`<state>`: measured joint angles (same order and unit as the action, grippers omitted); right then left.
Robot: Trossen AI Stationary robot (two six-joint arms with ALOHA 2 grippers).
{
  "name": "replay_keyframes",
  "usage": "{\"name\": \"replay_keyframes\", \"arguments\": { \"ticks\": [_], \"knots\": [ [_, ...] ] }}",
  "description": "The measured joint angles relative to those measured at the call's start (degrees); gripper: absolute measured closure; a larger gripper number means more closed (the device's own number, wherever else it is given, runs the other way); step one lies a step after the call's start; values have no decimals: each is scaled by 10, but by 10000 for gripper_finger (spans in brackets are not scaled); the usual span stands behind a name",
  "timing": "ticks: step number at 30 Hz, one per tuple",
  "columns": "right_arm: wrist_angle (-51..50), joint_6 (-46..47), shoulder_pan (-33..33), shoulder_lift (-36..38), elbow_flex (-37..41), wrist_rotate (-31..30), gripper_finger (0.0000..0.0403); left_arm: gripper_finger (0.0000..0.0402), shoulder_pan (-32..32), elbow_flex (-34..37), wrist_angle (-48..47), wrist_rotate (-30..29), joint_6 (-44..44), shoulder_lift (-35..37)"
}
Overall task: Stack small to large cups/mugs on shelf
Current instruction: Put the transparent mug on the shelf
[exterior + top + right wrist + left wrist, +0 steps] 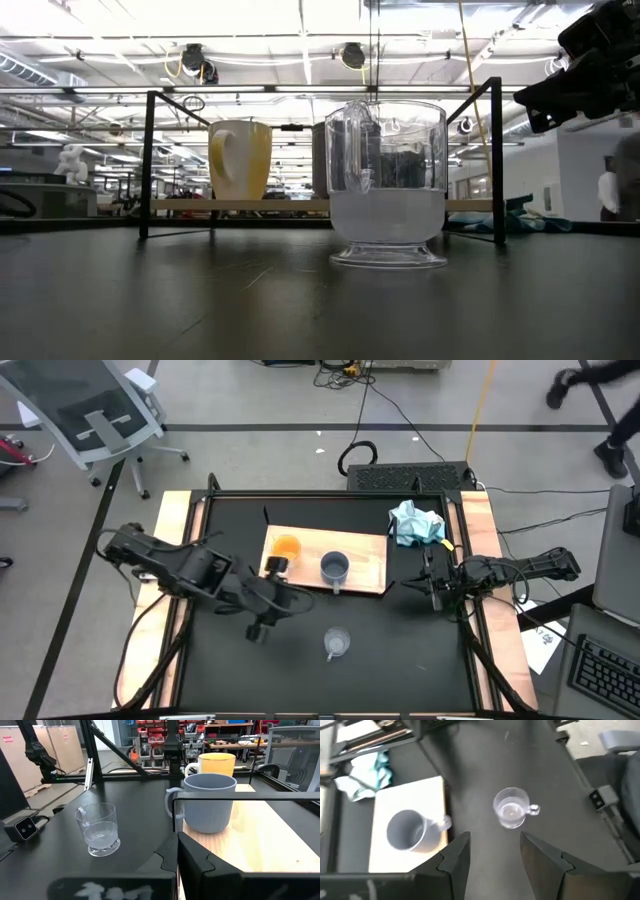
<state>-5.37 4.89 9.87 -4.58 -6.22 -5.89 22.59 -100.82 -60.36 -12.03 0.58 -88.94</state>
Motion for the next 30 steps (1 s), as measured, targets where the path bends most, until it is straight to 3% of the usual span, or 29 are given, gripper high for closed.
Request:
{"name": "replay_keyframes", "arguments": {
  "ticks": [5, 12, 30],
  "knots": [
    [0, 0, 0, 0, 0, 0, 403, 253, 33, 0, -36, -80, 10, 35],
    [0, 0, 0, 0, 0, 0, 403, 389, 65, 0, -57, -122, 12, 91],
    [4, 0, 0, 0, 0, 0, 403, 399, 72, 0, -77, -165, 30, 114]
  ]
}}
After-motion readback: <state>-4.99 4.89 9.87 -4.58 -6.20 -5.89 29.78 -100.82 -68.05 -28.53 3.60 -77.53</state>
